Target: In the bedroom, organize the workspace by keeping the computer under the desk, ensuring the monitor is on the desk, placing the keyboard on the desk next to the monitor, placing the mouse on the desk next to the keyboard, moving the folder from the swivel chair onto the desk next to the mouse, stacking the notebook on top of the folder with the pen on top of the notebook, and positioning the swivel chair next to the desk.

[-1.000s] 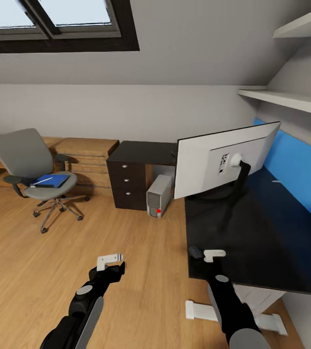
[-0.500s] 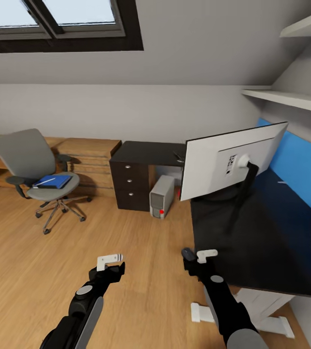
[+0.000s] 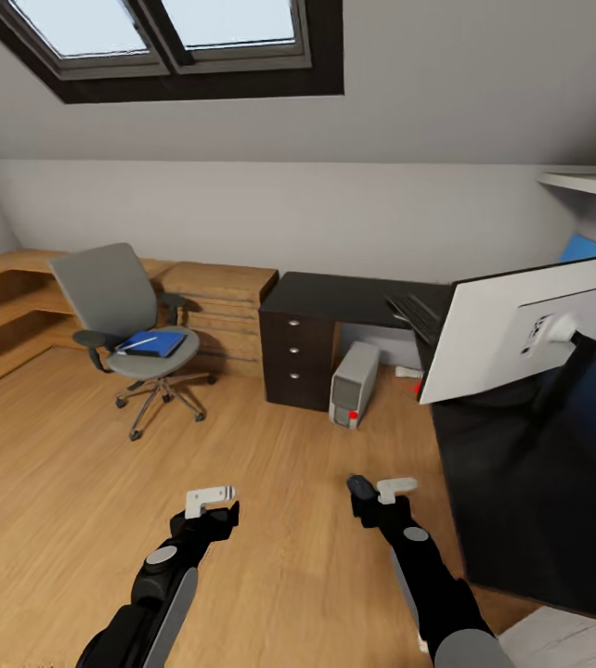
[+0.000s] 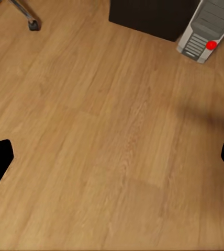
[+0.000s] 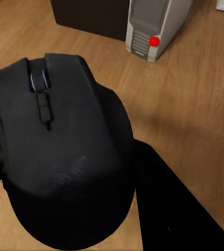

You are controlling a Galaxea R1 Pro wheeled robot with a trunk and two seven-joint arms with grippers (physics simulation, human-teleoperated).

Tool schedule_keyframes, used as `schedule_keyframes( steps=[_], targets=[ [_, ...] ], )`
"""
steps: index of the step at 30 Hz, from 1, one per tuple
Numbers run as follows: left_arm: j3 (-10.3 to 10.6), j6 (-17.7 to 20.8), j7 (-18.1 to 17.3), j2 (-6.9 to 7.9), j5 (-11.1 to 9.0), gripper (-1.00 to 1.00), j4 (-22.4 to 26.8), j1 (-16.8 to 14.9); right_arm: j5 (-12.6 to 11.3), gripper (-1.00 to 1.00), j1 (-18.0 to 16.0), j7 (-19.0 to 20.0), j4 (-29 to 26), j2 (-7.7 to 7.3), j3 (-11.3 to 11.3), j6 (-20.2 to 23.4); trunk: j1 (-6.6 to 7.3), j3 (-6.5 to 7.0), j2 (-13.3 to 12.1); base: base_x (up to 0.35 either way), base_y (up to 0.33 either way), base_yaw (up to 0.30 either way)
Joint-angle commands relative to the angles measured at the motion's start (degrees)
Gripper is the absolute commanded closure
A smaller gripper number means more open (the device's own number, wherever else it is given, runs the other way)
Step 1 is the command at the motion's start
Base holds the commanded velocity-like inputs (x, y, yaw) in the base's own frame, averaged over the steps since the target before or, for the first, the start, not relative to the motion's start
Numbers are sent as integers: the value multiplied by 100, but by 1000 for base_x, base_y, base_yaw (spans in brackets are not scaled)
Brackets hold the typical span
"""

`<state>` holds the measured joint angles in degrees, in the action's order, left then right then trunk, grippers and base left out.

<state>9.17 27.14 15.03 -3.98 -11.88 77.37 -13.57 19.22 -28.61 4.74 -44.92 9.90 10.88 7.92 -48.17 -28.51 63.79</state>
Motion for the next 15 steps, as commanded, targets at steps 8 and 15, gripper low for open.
schedule_keyframes(
  steps=[8, 15],
  targets=[
    [10, 19, 53, 3, -60, -100, 5, -5, 38, 100, 1, 45, -17, 10, 37, 28, -2, -6, 4, 147, 271, 275],
    [6, 11, 53, 3, -60, -100, 5, -5, 43, 100, -3, 45, -24, 10, 36, 28, -2, -6, 4, 235, 246, 255]
  ],
)
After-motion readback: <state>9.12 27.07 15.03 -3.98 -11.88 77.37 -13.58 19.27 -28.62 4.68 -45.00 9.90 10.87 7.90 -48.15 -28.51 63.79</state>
